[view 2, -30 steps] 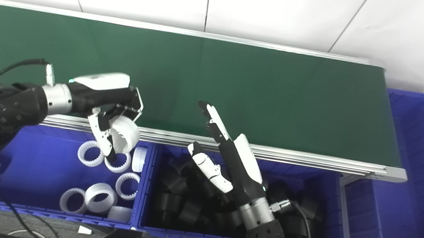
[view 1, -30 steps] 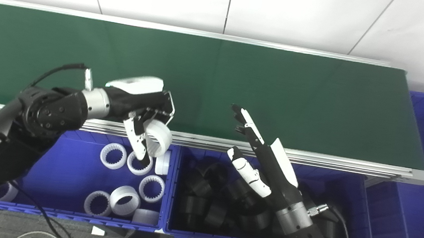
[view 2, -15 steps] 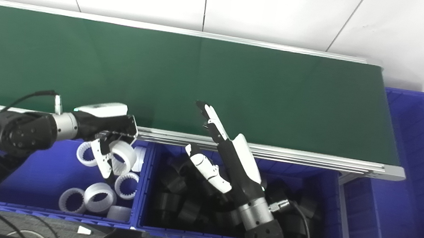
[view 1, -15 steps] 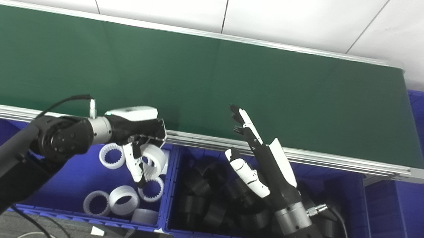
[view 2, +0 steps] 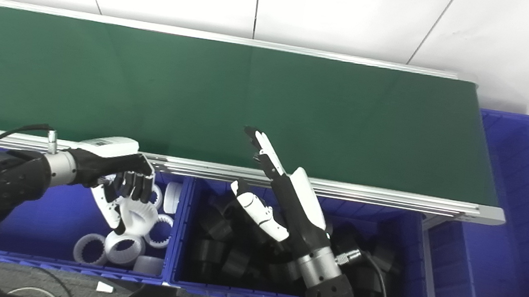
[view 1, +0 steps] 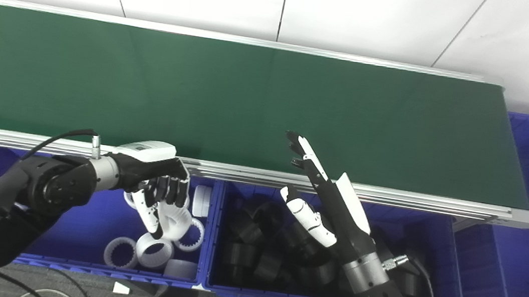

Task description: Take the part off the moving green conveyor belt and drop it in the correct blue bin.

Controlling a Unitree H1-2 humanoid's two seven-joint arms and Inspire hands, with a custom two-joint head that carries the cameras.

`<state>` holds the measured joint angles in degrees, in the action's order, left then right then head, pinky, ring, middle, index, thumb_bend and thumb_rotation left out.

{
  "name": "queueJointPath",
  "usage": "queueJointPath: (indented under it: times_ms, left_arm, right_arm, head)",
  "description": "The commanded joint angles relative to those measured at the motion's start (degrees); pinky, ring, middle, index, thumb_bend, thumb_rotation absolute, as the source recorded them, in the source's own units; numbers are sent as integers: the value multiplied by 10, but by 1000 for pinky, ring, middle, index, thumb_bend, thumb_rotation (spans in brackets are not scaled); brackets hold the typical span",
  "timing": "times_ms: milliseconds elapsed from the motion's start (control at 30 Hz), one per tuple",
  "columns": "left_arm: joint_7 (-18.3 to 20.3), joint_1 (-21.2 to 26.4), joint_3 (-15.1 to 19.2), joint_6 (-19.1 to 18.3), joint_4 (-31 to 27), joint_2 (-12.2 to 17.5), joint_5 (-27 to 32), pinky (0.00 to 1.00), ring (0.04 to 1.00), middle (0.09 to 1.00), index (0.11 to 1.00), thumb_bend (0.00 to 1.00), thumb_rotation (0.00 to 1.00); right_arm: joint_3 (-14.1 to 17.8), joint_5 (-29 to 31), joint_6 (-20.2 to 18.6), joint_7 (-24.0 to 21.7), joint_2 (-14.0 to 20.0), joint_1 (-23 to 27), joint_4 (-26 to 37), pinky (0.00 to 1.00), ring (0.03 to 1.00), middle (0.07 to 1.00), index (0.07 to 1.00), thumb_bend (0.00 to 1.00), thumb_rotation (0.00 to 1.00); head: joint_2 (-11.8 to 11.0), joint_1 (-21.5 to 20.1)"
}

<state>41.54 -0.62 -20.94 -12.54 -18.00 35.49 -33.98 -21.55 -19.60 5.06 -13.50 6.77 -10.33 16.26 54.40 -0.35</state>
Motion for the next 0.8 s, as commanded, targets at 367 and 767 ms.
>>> queueJointPath:
  times_ms: [367,767]
  left_arm:
    - [26,29,16,10,-23,32,13,762,844,845,759,978,668]
    - [-119,-72,156,195,29,-61,263,697,755,782,761,698,425]
  right_arm:
    - [5,9,1,-2,0,12,23,895,965,999,978,395,950]
    - [3,8,3,-2,-1,6,26,879,959,995,973,393,918]
  head:
    - [-3,-2]
    - [-4,-7]
